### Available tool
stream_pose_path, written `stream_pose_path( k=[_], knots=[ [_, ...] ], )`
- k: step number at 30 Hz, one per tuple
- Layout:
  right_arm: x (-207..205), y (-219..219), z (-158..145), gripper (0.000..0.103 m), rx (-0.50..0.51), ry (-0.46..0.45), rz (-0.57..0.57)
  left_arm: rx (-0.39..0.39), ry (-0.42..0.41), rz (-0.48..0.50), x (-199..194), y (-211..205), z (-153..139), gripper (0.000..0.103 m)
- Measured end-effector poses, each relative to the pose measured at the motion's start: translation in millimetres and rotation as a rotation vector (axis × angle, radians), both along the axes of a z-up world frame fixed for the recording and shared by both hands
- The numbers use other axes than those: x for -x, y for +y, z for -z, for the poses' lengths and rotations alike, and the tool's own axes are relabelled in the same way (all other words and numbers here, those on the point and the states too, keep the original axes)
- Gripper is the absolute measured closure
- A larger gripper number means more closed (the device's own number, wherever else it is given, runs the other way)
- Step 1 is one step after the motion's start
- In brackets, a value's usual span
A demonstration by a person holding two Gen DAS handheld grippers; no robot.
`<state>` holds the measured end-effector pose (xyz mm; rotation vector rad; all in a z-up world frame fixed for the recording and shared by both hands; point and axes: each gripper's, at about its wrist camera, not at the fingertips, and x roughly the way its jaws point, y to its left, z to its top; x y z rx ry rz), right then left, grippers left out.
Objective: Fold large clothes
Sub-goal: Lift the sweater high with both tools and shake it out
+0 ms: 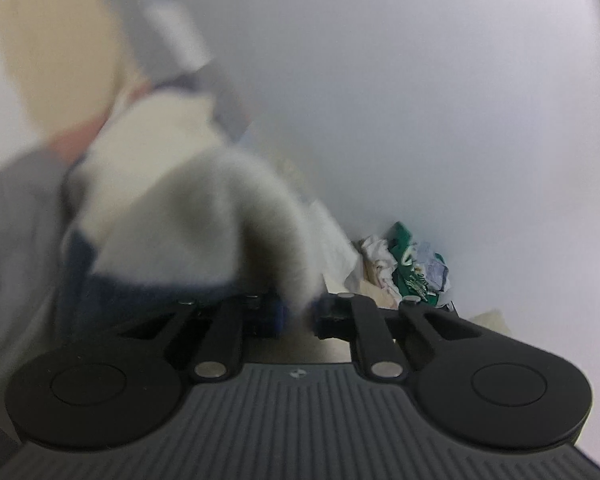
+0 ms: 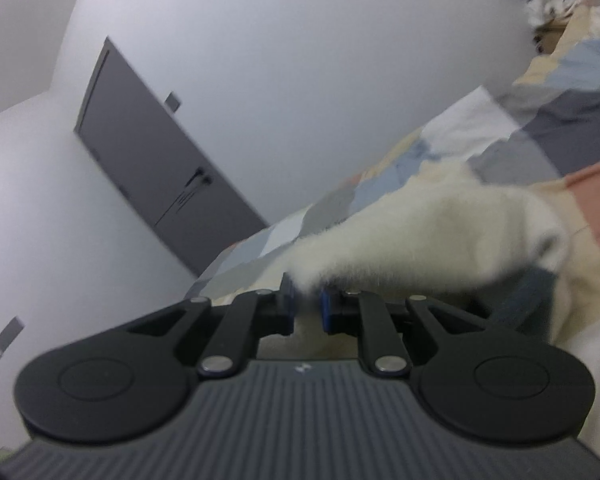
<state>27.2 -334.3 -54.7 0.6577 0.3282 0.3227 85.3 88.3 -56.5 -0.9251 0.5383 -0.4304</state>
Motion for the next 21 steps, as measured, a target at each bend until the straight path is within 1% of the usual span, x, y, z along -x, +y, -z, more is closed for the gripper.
stream_pose_path(
  k=[1, 3, 5, 8, 12, 14, 15, 18, 21],
  knots=[
    [1, -2, -7, 0.088, 0.008, -0.007, 0.023, -0.023, -0.044, 0.008, 2, -3, -13, 0.089],
    [1, -6, -25, 0.088, 0.03, -0.034, 0.061, -0.114, -0.149, 0.014, 11, -10, -43, 0.089],
    [-1, -7, -51, 0.088, 0.069, -0.082, 0.082, -0.145, -0.218, 0.012, 17, -18, -71, 0.089],
    [3, -6, -100, 0.088, 0.104, -0.164, 0.101, -0.155, -0.293, 0.016, 27, -22, -117, 0.089],
    [13, -3, -173, 0.088, 0.179, -0.266, 0.074, -0.15, -0.357, 0.006, 29, -18, -179, 0.09],
    [17, -1, -207, 0.088, 0.211, -0.313, 0.066, -0.098, -0.451, 0.007, 35, -9, -215, 0.091],
    [19, 0, -225, 0.088, 0.216, -0.335, 0.058, -0.094, -0.48, 0.003, 37, -5, -237, 0.091],
    [21, 0, -271, 0.088, 0.203, -0.402, 0.023, -0.133, -0.535, -0.004, 38, 1, -291, 0.091],
    [26, 7, -320, 0.088, 0.249, -0.486, 0.009, -0.14, -0.589, 0.002, 38, 8, -335, 0.091]
  ],
)
